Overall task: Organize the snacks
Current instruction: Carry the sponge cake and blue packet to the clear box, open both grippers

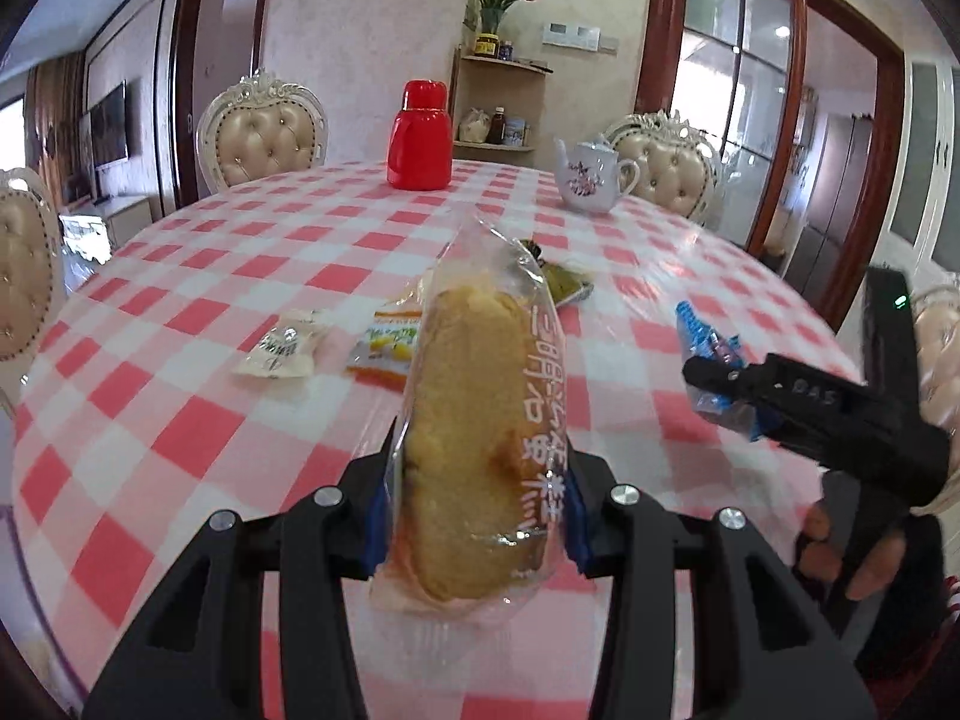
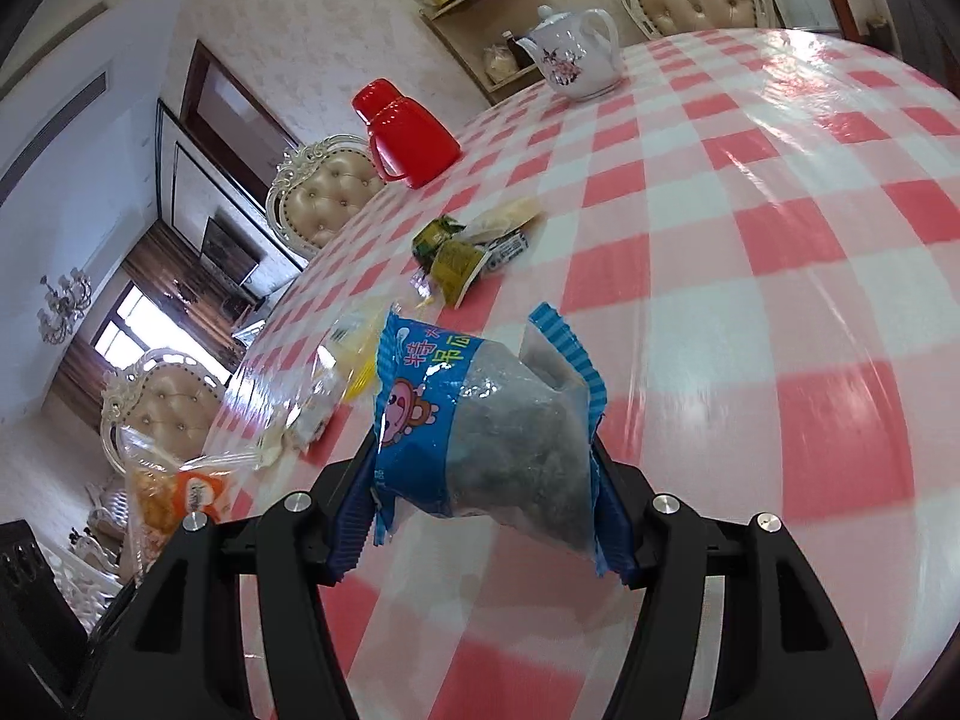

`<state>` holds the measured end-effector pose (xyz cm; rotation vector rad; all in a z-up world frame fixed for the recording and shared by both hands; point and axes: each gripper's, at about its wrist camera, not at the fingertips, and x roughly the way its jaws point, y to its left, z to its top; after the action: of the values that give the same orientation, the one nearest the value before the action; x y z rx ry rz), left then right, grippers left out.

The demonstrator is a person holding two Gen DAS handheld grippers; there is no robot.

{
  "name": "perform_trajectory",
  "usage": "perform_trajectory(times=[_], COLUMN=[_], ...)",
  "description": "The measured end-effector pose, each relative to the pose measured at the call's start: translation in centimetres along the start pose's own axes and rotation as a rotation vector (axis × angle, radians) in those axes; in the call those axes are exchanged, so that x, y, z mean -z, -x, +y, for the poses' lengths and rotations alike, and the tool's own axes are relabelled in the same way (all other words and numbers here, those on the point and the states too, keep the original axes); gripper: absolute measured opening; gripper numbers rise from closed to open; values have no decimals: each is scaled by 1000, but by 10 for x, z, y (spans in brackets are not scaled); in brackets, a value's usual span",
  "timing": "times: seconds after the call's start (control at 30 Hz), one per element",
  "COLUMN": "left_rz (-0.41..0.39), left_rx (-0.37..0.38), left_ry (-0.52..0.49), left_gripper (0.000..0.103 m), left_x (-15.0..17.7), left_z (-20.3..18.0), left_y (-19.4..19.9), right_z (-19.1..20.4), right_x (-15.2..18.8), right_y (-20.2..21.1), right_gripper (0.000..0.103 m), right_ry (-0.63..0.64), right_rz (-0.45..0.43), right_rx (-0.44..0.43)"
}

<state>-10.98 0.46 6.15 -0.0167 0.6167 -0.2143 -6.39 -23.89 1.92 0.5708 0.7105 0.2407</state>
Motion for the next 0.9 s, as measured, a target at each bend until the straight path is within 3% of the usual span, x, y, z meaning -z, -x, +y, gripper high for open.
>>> perform_trajectory(times=[0.27,0.9], left_rz=[7,4], left_rx=[-27,-103], left_ry=[-29,-2], left_gripper=[44,44], left_x=[19,62], left_z=[5,46], left_y=[16,77], right_z=[34,107], right_x=[38,104], right_y=[26,40], right_gripper=[61,61], right_ry=[166,375], right_rz=[15,117], right_rx=[67,-19])
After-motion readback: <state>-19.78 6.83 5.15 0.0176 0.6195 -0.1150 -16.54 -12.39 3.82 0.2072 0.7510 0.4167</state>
